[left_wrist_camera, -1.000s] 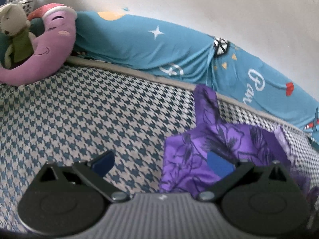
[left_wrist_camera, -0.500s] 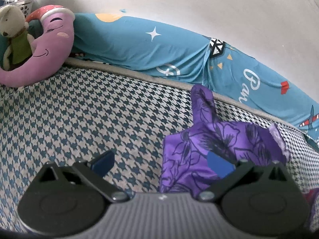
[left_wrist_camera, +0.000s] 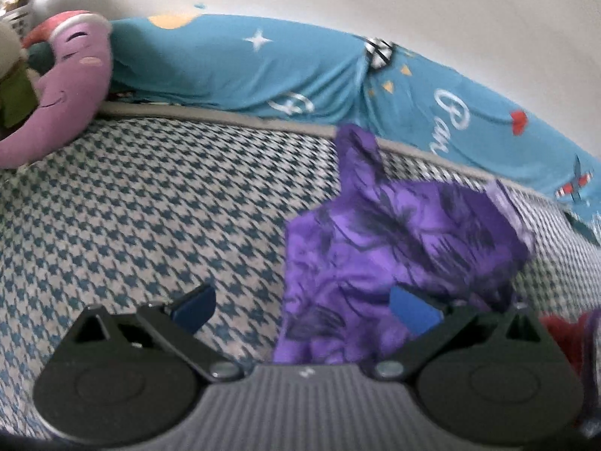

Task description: Fold clothes

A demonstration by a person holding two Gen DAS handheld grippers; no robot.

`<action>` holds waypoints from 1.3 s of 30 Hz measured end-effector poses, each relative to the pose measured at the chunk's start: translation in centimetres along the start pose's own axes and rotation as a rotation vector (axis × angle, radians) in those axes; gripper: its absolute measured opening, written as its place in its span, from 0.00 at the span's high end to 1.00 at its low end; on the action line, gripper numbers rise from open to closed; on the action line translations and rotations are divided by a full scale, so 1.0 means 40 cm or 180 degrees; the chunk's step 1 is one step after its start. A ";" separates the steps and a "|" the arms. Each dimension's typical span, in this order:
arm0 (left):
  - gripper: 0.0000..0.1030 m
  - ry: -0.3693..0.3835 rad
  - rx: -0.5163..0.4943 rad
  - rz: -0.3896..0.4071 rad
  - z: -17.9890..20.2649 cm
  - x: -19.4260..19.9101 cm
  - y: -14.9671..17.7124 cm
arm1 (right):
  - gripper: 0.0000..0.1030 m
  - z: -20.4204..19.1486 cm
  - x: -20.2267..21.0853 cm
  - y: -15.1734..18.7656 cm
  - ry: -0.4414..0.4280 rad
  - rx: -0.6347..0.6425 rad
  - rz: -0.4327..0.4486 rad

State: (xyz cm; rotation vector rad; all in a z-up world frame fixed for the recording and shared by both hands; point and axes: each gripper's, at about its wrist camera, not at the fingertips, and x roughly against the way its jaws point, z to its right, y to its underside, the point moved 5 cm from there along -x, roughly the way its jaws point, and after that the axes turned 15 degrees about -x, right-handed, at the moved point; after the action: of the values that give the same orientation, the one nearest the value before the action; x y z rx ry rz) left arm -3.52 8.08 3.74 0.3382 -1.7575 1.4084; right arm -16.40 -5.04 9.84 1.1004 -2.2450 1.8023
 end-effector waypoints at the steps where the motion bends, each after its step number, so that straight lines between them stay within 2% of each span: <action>1: 0.00 0.0016 -0.0082 -0.0029 0.012 -0.003 0.006 | 0.68 0.020 0.003 -0.011 0.0056 -0.0055 0.0025; 3: 0.00 0.0025 -0.0241 -0.0092 0.034 -0.006 0.020 | 0.59 0.071 -0.001 -0.030 0.0208 -0.0167 0.0044; 7: 0.00 -0.0004 -0.0455 -0.0277 0.068 -0.030 0.057 | 0.54 0.179 -0.019 -0.043 0.0526 -0.0309 -0.0061; 12: 0.00 -0.0113 -0.0499 -0.0509 0.072 -0.068 0.087 | 0.33 0.293 -0.068 -0.034 0.0789 -0.0464 -0.0255; 17: 0.00 -0.0151 -0.0374 -0.0587 0.049 -0.089 0.092 | 0.25 0.370 -0.127 -0.012 0.0836 -0.0649 -0.0465; 24: 0.00 -0.0204 -0.0374 -0.0584 0.033 -0.112 0.083 | 0.13 0.398 -0.215 0.009 0.0710 -0.0721 -0.0598; 31: 0.00 -0.0215 -0.0310 -0.0599 0.007 -0.138 0.079 | 0.13 0.400 -0.282 0.020 0.0520 -0.0804 -0.0677; 34: 0.00 -0.0219 -0.0302 -0.0615 0.001 -0.149 0.077 | 0.16 0.384 -0.308 0.021 0.0510 -0.0723 -0.0700; 39: 0.00 -0.0240 -0.0299 -0.0649 -0.002 -0.166 0.073 | 0.37 0.362 -0.328 0.013 0.0483 -0.0688 -0.0655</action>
State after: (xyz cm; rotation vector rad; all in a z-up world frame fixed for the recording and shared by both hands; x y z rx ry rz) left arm -1.34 7.26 -3.10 0.5105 -1.7883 1.1782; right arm -1.50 -11.29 -1.19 1.0696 -2.0938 1.4727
